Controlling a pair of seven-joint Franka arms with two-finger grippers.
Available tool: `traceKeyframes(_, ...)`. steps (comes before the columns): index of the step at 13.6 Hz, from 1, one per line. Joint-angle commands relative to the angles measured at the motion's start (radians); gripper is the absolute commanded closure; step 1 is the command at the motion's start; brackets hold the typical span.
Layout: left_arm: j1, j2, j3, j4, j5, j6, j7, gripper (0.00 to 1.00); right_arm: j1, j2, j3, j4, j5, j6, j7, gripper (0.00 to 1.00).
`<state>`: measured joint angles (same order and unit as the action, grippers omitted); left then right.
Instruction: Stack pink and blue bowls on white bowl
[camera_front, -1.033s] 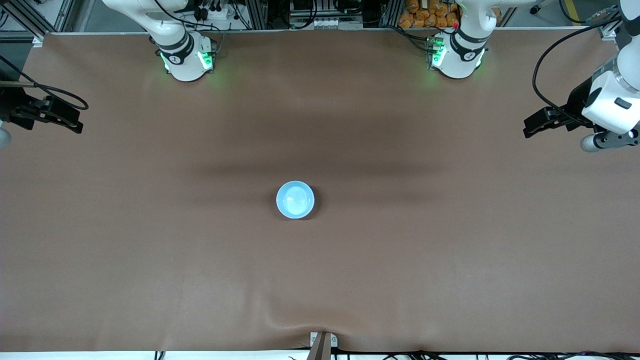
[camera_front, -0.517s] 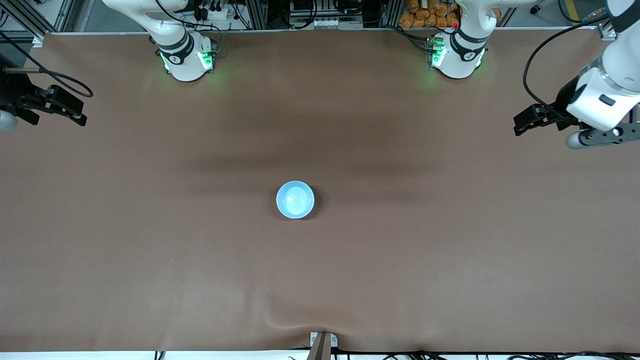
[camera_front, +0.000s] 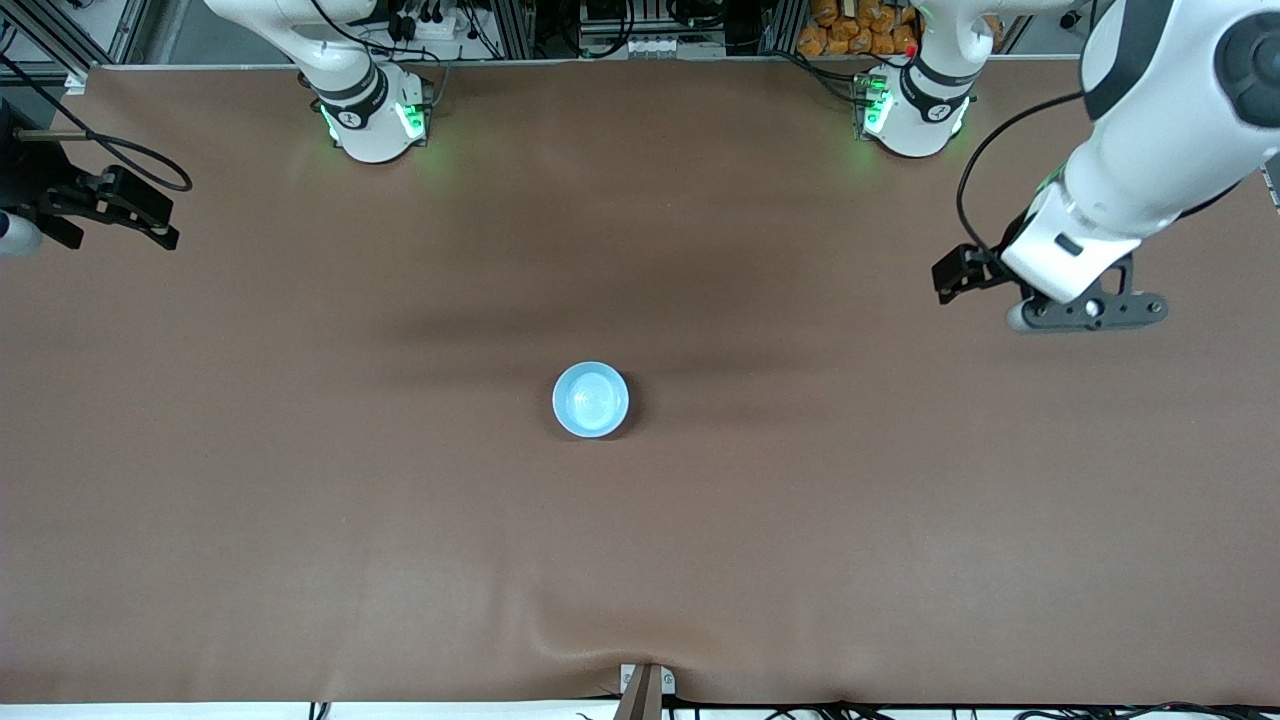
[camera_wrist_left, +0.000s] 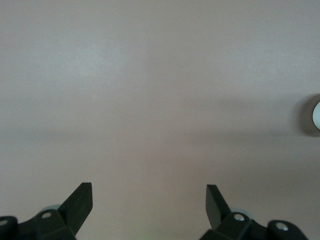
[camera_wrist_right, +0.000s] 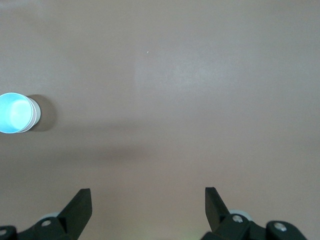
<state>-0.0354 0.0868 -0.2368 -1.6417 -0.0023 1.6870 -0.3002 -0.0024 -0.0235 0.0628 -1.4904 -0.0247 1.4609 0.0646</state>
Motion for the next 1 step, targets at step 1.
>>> traceKeyframes(1,0.015,0.03,0.001,0.065,0.014,-0.007,0.013,0.0,0.004,-0.023,-0.003,-0.022,0.003,0.015,-0.014,0.0)
